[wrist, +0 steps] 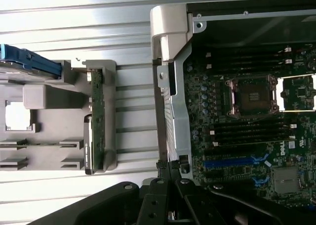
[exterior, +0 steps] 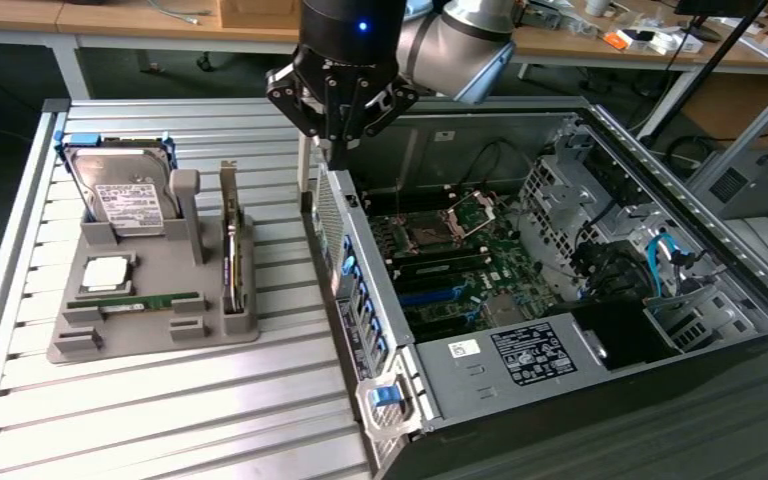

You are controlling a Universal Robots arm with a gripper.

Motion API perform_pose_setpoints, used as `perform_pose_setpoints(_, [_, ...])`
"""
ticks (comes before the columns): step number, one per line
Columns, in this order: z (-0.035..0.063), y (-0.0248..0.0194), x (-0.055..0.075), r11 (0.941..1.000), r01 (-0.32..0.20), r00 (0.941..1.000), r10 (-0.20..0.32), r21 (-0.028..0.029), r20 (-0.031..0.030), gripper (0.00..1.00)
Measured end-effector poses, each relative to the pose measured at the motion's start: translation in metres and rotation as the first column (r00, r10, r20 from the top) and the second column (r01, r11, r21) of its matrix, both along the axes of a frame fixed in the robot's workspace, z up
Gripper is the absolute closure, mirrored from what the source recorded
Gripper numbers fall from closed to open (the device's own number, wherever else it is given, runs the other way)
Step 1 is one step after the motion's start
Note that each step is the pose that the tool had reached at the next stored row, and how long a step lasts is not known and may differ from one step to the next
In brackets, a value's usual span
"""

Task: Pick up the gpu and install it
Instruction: 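Reach for the gpu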

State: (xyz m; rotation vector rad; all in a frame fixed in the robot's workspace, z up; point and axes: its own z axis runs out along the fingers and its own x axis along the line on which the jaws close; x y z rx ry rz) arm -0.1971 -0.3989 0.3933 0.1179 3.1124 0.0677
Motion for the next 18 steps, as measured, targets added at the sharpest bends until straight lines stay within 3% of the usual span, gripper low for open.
perform_pose_setpoints(18, [0.0000,0.0000,-0.011,1.0000,0.000,1.0000,0.000,-0.0001,-0.0001,0.89])
